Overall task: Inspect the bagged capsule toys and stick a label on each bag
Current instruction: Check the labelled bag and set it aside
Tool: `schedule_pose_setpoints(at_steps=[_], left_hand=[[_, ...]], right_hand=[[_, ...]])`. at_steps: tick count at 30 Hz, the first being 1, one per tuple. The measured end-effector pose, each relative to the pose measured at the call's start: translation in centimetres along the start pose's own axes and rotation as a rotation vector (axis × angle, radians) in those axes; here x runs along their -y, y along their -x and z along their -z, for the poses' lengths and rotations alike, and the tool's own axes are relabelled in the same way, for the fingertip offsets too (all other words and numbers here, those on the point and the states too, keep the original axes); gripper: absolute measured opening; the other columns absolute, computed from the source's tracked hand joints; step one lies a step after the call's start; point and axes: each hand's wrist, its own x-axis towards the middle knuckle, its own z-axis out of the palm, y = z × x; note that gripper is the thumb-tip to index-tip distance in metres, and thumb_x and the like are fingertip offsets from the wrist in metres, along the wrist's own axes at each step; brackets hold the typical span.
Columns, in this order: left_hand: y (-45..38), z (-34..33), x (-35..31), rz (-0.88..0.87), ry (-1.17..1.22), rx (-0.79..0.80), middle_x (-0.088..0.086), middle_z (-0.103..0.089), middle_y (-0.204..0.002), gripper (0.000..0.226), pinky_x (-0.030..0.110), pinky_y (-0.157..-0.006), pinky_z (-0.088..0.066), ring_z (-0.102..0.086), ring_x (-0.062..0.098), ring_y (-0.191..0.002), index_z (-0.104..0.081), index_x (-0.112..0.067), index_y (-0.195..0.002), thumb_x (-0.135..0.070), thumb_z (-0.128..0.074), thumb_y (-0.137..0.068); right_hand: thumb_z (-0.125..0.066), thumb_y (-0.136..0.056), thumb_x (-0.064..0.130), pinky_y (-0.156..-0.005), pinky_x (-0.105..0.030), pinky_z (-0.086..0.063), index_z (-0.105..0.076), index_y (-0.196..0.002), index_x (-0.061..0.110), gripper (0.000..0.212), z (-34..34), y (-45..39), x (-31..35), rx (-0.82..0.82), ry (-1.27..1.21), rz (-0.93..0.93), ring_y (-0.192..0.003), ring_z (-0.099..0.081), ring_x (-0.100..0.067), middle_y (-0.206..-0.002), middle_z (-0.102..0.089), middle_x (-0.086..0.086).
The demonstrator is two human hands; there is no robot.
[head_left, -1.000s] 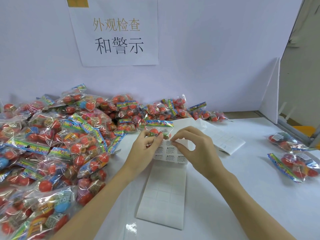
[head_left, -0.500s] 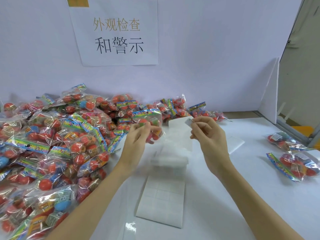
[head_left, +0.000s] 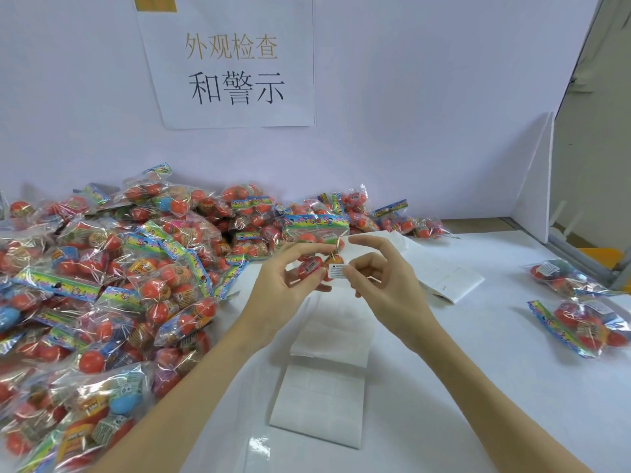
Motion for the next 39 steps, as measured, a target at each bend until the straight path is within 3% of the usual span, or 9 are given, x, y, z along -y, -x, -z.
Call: schedule_pose_setpoints(at_steps=[6,10,16,22,26,29,31,34,39], left_hand=[[0.3,-0.4,-0.5,0.010,0.002,0.027,0.009,-0.059,-0.127,0.033,0.041,-0.084,-0.064,-0.073,0.030,-0.105,-0.076,-0.017,-0.121,0.004,-0.063,-0.100],[0.5,-0.4,-0.7,0.038,0.022,0.015,0.008,-0.060,-0.124,0.031,0.043,-0.083,-0.064,-0.071,0.033,-0.103,-0.078,-0.016,-0.117,0.004,-0.060,-0.101],[0.5,-1.3,-0.6,0.022,-0.015,-0.088,0.001,-0.062,-0.116,0.018,0.039,-0.077,-0.065,-0.075,0.026,-0.092,-0.081,-0.020,-0.105,-0.011,-0.080,-0.090],[0.5,-1.5,-0.4,0.006,0.023,-0.114,0.006,-0.065,-0.118,0.018,0.034,-0.078,-0.063,-0.074,0.027,-0.091,-0.080,-0.021,-0.104,-0.011,-0.079,-0.089],[0.5,-1.3,-0.4,-0.046,0.067,-0.074,0.000,-0.070,-0.118,0.039,0.035,-0.077,-0.062,-0.073,0.024,-0.092,-0.069,-0.021,-0.124,0.001,-0.074,-0.093],[0.4,-1.1,-0.5,-0.009,0.165,-0.060,0.008,-0.067,-0.125,0.073,0.040,-0.081,-0.062,-0.071,0.034,-0.099,-0.047,-0.038,-0.149,0.006,-0.070,-0.095],[0.5,-1.2,-0.6,0.008,0.245,-0.043,0.011,-0.067,-0.128,0.089,0.041,-0.083,-0.061,-0.071,0.037,-0.101,-0.034,-0.049,-0.154,0.006,-0.070,-0.094],[0.7,-1.4,-0.8,0.005,0.286,-0.039,0.011,-0.067,-0.128,0.097,0.041,-0.082,-0.061,-0.072,0.033,-0.099,-0.027,-0.058,-0.153,0.001,-0.073,-0.092],[0.7,-1.5,-0.4,0.026,0.330,-0.022,0.013,-0.067,-0.130,0.094,0.042,-0.086,-0.061,-0.070,0.032,-0.104,-0.027,-0.057,-0.154,0.003,-0.070,-0.095]], right_hand=[[-0.071,-0.096,0.007,-0.073,-0.034,-0.057,-0.059,-0.128,0.022,0.038,0.1,0.0,0.0,-0.023,0.046,0.020,-0.072,-0.063,-0.015,-0.084,-0.070,-0.005],[-0.071,-0.096,0.007,-0.073,-0.031,-0.055,-0.058,-0.129,0.022,0.038,0.0,0.0,0.0,-0.021,0.051,0.023,-0.073,-0.064,-0.013,-0.082,-0.069,-0.003],[-0.072,-0.096,0.008,-0.074,-0.030,-0.055,-0.057,-0.130,0.023,0.040,0.0,0.0,-0.2,0.007,0.065,0.034,-0.074,-0.065,-0.014,-0.079,-0.068,0.002],[-0.075,-0.094,0.017,-0.072,-0.022,-0.052,-0.052,-0.132,0.026,0.046,-0.1,0.2,-0.3,-0.014,0.167,0.054,-0.077,-0.065,-0.012,-0.081,-0.066,0.005],[-0.080,-0.090,0.034,-0.070,-0.025,-0.053,-0.052,-0.132,0.032,0.051,0.0,0.2,0.0,-0.039,0.170,-0.121,-0.074,-0.059,-0.011,-0.092,-0.060,-0.003],[-0.074,-0.093,0.039,-0.072,-0.024,-0.055,-0.066,-0.124,0.023,0.035,0.4,0.0,0.5,0.049,-0.055,-0.288,-0.082,-0.065,-0.016,-0.095,-0.069,-0.007],[-0.069,-0.091,0.045,-0.077,-0.028,-0.058,-0.070,-0.119,0.014,0.043,0.3,0.0,0.7,0.089,-0.157,-0.317,-0.083,-0.068,-0.018,-0.095,-0.072,-0.007],[-0.072,-0.083,0.050,-0.078,-0.031,-0.058,-0.070,-0.115,0.009,0.051,0.0,0.1,0.7,0.084,-0.118,-0.286,-0.076,-0.068,-0.017,-0.085,-0.073,-0.003],[-0.077,-0.085,0.035,-0.076,-0.027,-0.054,-0.066,-0.093,0.006,0.033,0.6,0.0,0.3,0.112,-0.334,-0.275,-0.074,-0.064,-0.017,-0.081,-0.068,-0.008]])
